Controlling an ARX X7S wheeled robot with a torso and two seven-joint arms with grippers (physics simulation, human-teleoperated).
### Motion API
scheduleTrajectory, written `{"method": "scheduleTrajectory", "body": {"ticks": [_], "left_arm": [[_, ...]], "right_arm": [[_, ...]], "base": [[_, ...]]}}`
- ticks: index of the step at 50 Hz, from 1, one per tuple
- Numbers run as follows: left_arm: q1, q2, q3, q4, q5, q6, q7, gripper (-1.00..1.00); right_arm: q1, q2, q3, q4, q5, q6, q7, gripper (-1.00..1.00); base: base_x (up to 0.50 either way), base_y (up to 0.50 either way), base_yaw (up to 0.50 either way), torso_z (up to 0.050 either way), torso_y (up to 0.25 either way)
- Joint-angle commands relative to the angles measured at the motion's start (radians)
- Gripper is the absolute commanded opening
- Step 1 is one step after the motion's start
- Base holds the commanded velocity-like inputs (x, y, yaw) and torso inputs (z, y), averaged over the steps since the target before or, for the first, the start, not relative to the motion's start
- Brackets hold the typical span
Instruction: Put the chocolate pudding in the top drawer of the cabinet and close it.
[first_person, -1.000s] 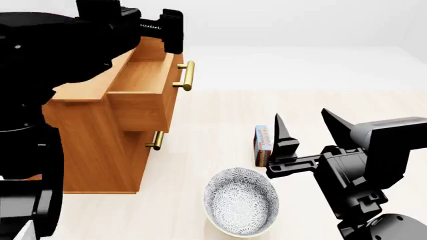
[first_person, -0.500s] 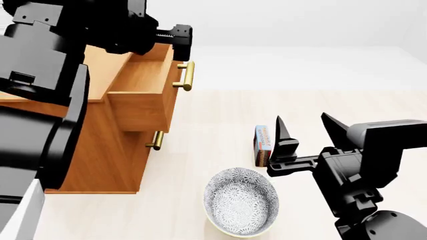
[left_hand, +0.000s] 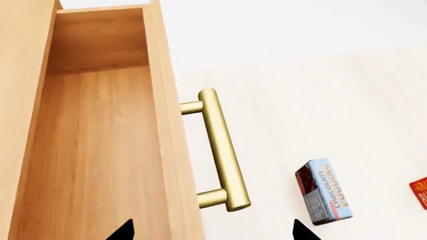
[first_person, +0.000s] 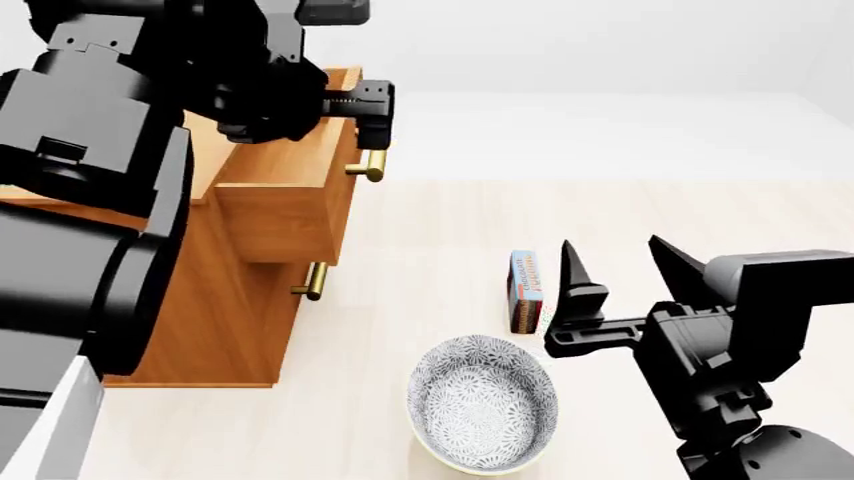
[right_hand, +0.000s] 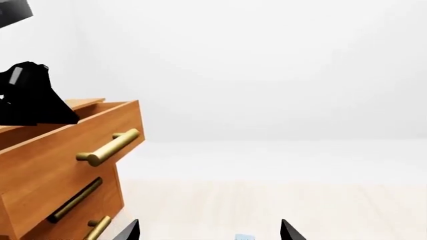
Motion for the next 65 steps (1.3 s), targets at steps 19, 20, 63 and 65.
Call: {"method": "scheduleTrajectory", "body": {"ticks": [19, 20, 63, 65], "left_arm": [[0.052, 0.003, -0.121, -0.011, 0.106, 0.002, -0.006, 1.0], [0.053, 0.003, -0.132, -0.011, 0.116, 0.0, -0.005, 1.0], [0.09, 0.003, -0.363, -0.011, 0.297, -0.08, 0.011, 1.0], [0.091, 0.003, -0.351, -0.011, 0.281, -0.08, 0.007, 1.0]], "right_arm": [[-0.014, 0.012, -0.013, 0.04, -0.016, -0.04, -0.009, 1.0], [-0.015, 0.012, -0.015, 0.042, -0.017, -0.042, -0.009, 1.0], [-0.053, 0.021, -0.038, 0.094, -0.05, -0.115, -0.033, 1.0], [-0.052, 0.021, -0.039, 0.097, -0.05, -0.116, -0.033, 1.0]], "base": [[0.0, 0.0, 0.0, 0.0, 0.0], [0.0, 0.0, 0.0, 0.0, 0.0], [0.0, 0.0, 0.0, 0.0, 0.0], [0.0, 0.0, 0.0, 0.0, 0.0]]}}
